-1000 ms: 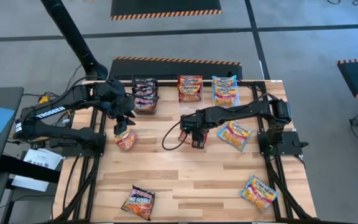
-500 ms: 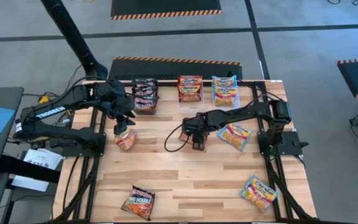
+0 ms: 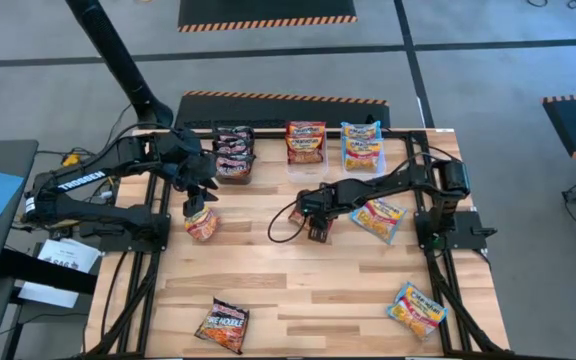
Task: Sort Maruchan noodles
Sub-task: Put the red noodle pack into the left transparent bin
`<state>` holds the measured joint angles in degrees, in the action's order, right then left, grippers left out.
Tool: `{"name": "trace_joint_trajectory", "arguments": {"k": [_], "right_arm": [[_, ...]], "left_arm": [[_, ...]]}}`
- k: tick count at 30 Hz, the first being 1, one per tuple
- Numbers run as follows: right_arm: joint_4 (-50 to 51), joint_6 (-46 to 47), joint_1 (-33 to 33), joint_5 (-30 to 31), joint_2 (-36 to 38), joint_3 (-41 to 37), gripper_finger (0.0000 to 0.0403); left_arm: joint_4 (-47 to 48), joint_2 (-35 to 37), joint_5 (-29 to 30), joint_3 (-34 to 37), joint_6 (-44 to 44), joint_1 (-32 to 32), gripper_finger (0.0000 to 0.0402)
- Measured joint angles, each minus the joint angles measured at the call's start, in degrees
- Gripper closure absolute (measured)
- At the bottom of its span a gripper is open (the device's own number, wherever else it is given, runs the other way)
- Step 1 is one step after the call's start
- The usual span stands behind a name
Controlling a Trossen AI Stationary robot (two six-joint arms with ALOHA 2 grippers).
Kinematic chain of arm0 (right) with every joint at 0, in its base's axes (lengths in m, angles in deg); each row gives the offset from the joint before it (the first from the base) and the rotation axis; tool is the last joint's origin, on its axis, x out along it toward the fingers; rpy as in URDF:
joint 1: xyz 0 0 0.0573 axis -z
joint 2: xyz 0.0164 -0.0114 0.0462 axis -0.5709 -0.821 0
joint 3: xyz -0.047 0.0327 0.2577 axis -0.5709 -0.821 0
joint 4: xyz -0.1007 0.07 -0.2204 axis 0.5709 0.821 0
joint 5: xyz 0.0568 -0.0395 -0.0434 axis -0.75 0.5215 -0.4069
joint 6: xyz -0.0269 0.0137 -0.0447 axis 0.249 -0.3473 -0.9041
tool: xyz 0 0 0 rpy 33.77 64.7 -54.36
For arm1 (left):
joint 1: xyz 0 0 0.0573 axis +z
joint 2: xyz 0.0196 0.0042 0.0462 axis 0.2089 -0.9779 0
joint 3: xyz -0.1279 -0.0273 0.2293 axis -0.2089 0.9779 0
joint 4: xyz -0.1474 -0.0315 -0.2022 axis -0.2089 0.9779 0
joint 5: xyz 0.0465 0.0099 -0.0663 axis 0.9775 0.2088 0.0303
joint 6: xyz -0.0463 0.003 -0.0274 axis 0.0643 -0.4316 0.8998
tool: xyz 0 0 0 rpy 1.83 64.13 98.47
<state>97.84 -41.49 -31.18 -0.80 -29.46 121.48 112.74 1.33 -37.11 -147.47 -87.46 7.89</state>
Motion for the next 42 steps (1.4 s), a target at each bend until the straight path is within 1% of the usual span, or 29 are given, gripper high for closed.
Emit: {"name": "trace_joint_trajectory", "arguments": {"k": [2,8,10,15,18,25,27,29,31,35,42], "right_arm": [[-0.21,0.09,0.01,-0.44,-0.28,0.01,0.0261],[-1.98,0.87,0.13,-4.10,-3.39,0.23,0.0367],[-2.32,0.84,-0.16,-4.26,-3.85,0.33,0.0389],[-1.85,0.65,-0.78,-3.80,-3.79,0.37,0.0390],[-0.86,-0.09,-1.36,-3.52,-2.26,1.04,0.0397],[4.40,-1.96,-3.81,0.18,0.72,4.59,0.0398],[6.10,-2.92,-4.26,2.16,0.68,5.62,0.0398],[7.96,-3.44,-4.81,2.98,0.58,6.55,0.0398],[7.76,-4.50,-5.29,3.19,0.61,7.53,0.0398],[10.81,-7.34,-5.98,7.80,0.63,9.72,0.0398],[12.78,-15.89,-4.32,17.25,0.74,14.72,0.0398]], "left_arm": [[0.00,0.00,0.00,0.00,-0.05,0.00,0.0246],[-0.02,0.00,0.04,0.02,-0.03,0.00,0.0246],[-0.01,-0.02,0.05,0.01,-0.03,0.00,0.0246],[0.00,-0.02,0.09,0.02,-0.01,0.00,0.0246],[0.00,-0.02,0.13,0.02,-0.18,0.00,0.0246],[0.00,-0.02,0.15,0.02,-0.32,0.00,0.0246],[0.00,-0.02,0.18,0.02,-0.32,0.00,0.0246],[0.00,-0.02,0.18,0.02,-0.32,0.00,0.0246],[0.00,-0.02,0.18,0.02,-0.33,0.00,0.0246],[0.00,-0.02,0.29,0.02,-0.34,0.00,0.0246],[0.02,-0.02,3.62,0.02,-0.42,0.00,0.0246]]}}
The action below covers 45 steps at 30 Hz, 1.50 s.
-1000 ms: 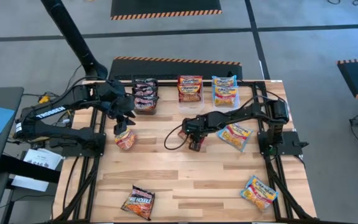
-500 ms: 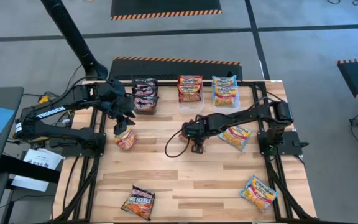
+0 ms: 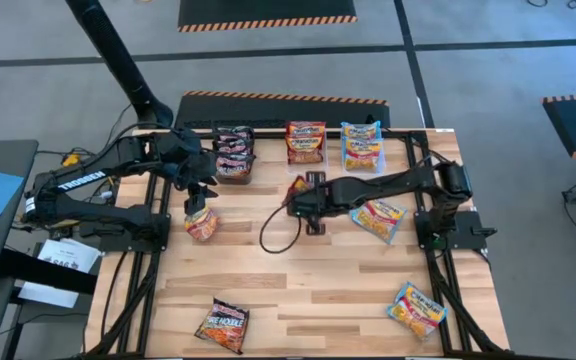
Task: Sort Maruchan noodles
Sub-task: Put the red noodle pack into the left transparent bin
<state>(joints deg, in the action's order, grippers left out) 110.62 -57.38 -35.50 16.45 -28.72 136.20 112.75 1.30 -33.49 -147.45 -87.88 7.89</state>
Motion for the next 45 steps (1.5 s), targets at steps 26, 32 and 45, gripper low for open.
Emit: {"name": "trace_joint_trajectory", "arguments": {"k": [26,32,45], "right_arm": [[-3.70,-41.59,18.53,8.76,-1.07,5.10,0.0398],[-6.13,-43.86,19.17,8.00,-2.97,5.01,0.0398],[-6.70,-45.45,19.33,8.59,-7.02,5.01,0.0398]], "left_arm": [[0.00,0.00,0.42,0.00,0.04,0.00,0.0246],[-0.02,0.00,0.49,0.00,0.04,0.00,0.0246],[0.00,0.02,0.60,0.00,0.06,0.02,0.0246]]}}
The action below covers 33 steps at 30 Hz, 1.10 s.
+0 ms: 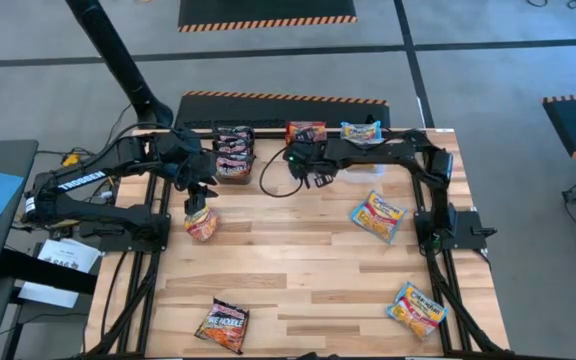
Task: Sort Maruchan noodles
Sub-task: Put the red noodle pack into the left transparent bin
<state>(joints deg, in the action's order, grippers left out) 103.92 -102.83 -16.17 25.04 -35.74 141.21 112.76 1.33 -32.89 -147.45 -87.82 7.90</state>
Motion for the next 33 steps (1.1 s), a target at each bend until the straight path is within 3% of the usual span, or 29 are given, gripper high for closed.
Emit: {"name": "trace_joint_trajectory", "arguments": {"k": [7,26,33], "right_arm": [[0.37,0.13,0.51,-0.16,-0.42,0.09,0.0388],[-0.51,1.82,0.29,0.60,-0.63,0.13,0.0258],[-0.56,2.35,-1.09,2.97,-0.38,0.11,0.0237]], "left_arm": [[-0.02,0.00,0.00,0.00,-0.24,-0.02,0.0246],[-0.02,0.00,0.00,0.00,-0.37,-0.02,0.0246],[-0.02,0.00,0.00,0.00,-0.40,0.00,0.0246]]}}
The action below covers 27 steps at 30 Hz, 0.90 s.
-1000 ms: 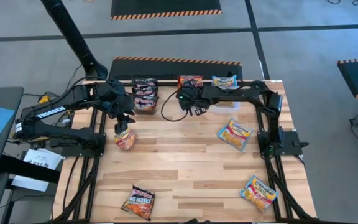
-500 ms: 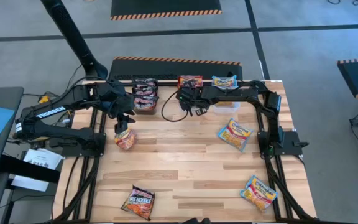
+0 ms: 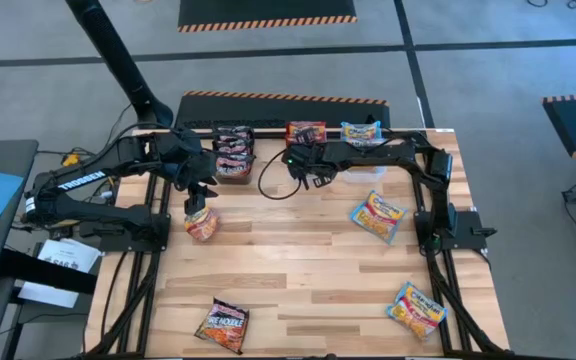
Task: Sort Maruchan noodles
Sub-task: Put the red noodle pack into the left transparent bin, then put the light blue noodle pack into the black bin
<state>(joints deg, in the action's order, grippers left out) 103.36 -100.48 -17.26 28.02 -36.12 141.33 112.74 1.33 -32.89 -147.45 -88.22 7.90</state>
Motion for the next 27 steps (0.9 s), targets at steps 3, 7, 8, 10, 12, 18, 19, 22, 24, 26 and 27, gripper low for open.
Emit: {"name": "trace_joint_trajectory", "arguments": {"k": [3,7,8,10,12,18,19,22,24,26,27], "right_arm": [[0.43,2.88,-0.57,-0.10,0.29,0.80,0.0238],[5.67,7.03,-0.75,-0.24,0.30,4.28,0.0238],[6.89,7.98,-0.84,-0.26,0.32,5.17,0.0238],[9.61,9.84,-1.02,-0.49,0.32,6.92,0.0239],[12.58,12.13,-1.21,-1.23,0.32,9.00,0.0239],[25.42,21.90,-2.19,-1.89,0.37,15.02,0.0239],[27.62,23.44,-2.33,-1.89,0.38,15.70,0.0239],[35.44,28.01,-3.22,-1.89,0.38,17.36,0.0239],[41.04,31.59,-3.99,-1.89,0.38,17.93,0.0239],[45.80,35.26,-4.78,-1.96,0.38,17.98,0.0239],[48.01,37.05,-5.13,-2.00,0.38,17.98,0.0239]], "left_arm": [[0.00,0.00,0.00,0.00,-0.02,-0.02,0.0246],[0.00,0.00,0.01,0.00,-0.02,-0.02,0.0246],[0.00,0.00,0.00,0.00,-0.02,-0.01,0.0246],[0.00,0.00,0.02,0.00,-0.02,-0.02,0.0246],[0.02,0.00,0.09,0.00,-0.02,-0.01,0.0246],[0.04,0.00,2.58,0.00,-0.06,-0.01,0.0246],[0.04,0.00,2.94,0.00,-0.07,-0.01,0.0246],[0.04,0.00,3.41,0.00,-0.08,0.00,0.0246],[0.04,0.00,3.41,0.00,-0.08,-0.02,0.0246],[0.04,0.00,3.41,0.00,-0.06,0.00,0.0246],[0.04,0.00,3.41,0.00,-0.06,0.00,0.0246]]}}
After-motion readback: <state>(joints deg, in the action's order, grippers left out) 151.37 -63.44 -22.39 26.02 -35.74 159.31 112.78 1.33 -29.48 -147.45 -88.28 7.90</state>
